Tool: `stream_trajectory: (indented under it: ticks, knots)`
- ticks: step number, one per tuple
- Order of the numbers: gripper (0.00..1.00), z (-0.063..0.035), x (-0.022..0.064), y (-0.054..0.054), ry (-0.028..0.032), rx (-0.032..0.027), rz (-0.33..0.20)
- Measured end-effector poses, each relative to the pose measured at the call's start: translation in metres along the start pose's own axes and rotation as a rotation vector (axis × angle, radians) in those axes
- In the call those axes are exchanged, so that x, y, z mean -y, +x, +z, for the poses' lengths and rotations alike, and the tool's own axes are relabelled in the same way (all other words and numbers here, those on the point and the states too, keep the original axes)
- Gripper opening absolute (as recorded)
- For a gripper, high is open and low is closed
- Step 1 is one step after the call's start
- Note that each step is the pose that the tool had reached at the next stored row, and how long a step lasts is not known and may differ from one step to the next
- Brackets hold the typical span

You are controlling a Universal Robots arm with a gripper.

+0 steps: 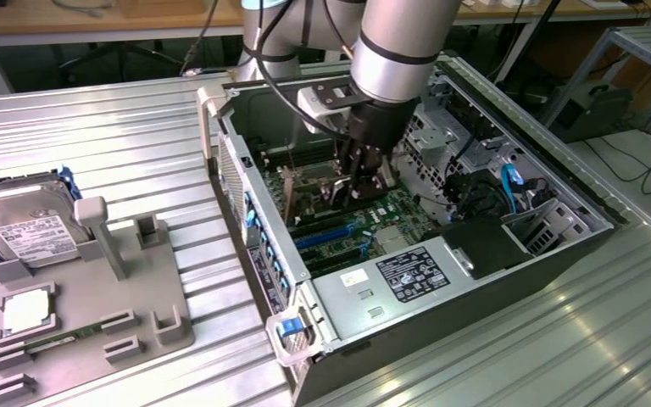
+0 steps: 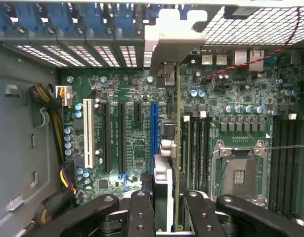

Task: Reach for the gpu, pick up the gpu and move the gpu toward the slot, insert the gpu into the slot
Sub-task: 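Insert the gpu into the slot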

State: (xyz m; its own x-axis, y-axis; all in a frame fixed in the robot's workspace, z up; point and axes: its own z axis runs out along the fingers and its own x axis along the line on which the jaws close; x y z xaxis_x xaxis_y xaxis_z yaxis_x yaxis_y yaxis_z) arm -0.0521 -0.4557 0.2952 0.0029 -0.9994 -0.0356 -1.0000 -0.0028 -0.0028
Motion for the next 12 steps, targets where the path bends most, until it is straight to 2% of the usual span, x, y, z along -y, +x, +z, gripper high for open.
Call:
stream_trajectory:
  ticks: [5, 6, 9, 12]
  knots:
    - [0.28, 0.0076, -0.0033, 0.000, -0.0001, -0.0003, 0.000]
    - [0.28, 0.0086, -0.0035, 0.000, 0.0028, -0.0003, 0.000]
    - [0.28, 0.0110, -0.0041, 0.000, 0.0183, -0.0003, -0.001]
    - [0.28, 0.0145, -0.0062, 0.001, 0.0196, -0.0004, -0.001]
